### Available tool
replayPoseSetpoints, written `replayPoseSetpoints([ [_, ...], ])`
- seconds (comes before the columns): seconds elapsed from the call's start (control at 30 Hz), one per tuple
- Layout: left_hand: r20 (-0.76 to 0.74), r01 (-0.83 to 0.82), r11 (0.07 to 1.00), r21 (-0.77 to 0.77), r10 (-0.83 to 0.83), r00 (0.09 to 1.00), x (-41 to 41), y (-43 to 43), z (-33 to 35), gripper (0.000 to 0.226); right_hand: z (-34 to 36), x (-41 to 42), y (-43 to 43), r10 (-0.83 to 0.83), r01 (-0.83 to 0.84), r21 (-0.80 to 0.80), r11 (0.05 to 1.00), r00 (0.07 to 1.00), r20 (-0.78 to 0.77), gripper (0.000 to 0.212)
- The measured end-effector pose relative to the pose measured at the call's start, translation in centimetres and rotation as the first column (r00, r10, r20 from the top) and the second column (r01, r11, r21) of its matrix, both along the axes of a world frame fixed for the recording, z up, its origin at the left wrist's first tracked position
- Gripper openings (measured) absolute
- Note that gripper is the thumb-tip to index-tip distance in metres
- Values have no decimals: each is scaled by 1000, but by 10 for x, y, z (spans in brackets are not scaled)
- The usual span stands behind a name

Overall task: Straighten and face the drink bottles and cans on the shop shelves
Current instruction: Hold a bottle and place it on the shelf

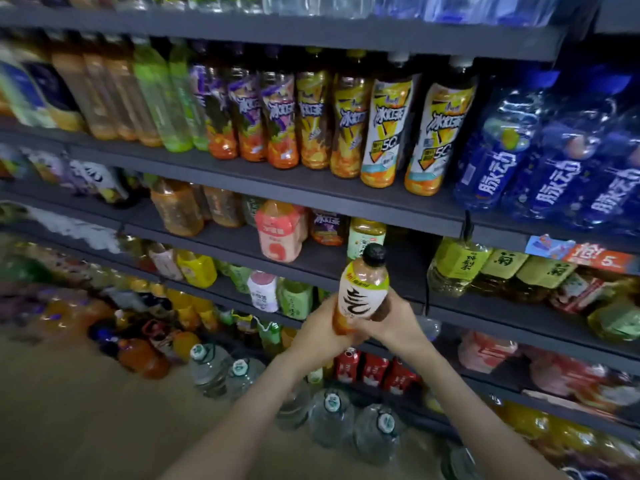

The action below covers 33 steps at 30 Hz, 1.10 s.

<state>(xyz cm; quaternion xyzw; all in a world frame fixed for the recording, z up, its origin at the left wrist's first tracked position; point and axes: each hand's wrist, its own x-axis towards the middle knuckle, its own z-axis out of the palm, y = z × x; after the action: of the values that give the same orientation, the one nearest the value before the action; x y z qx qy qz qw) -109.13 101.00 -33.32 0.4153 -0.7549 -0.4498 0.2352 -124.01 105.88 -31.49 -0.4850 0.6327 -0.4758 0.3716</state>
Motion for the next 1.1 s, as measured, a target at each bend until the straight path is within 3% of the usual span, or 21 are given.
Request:
replayPoseSetpoints([
  [0.1, 40, -84, 994, 72, 81, 996, 36, 1, 5, 45, 5, 29, -6, 92, -92, 31, 995, 996, 10, 61],
  [0.27, 73, -184, 982, 51, 181, 981, 110, -5, 11, 37, -2, 102, -28, 128, -130, 97, 987, 991, 27, 66],
  [0.57, 111, -246, 966, -83, 254, 961, 284, -51, 44, 57, 31, 284, -89, 122, -115, 63, 991, 986, -116, 38],
  [0.73, 57, -226, 960, -166, 239, 969, 371, -104, 70, 58, 53, 367, -139, 83, -89, -86, 992, 994, -77, 43],
  [0.93, 40, -310, 904, -296, 336, 941, 447, -161, 72, 41, 76, 417, -209, 43, -31, -205, 978, 998, 55, 53],
  [1.1, -38, -414, 843, -345, 428, 903, 494, -229, 71, 44, 93, 451, -288, 64, -24, -287, 958, 989, 132, 49],
])
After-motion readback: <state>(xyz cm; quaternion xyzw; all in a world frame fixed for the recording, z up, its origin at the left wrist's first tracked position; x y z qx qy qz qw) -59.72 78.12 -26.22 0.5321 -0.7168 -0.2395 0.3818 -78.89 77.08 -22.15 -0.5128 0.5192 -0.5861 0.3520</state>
